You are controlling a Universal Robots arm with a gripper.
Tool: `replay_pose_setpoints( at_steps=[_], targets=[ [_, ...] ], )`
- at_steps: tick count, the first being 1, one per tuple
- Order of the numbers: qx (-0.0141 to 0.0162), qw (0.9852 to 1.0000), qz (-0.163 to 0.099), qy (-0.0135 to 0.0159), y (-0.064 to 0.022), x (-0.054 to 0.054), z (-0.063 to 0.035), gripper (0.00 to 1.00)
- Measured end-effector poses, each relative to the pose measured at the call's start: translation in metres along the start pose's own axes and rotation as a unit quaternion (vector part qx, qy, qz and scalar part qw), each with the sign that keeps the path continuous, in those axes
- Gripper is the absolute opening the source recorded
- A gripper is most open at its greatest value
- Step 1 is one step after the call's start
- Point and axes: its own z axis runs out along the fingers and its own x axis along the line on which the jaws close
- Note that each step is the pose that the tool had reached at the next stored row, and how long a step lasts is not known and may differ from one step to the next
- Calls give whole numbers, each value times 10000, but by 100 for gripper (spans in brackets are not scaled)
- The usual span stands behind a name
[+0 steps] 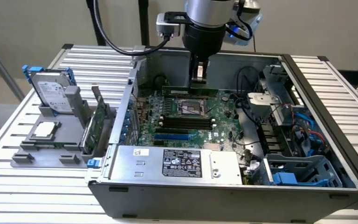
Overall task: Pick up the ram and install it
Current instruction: 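Insert the ram into the slot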
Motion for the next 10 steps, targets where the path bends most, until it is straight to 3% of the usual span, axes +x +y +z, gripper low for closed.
replay_pose_setpoints(
  at_steps=[10],
  targets=[
    [0, 10000, 0, 0, 0, 0, 0, 0]
  ],
)
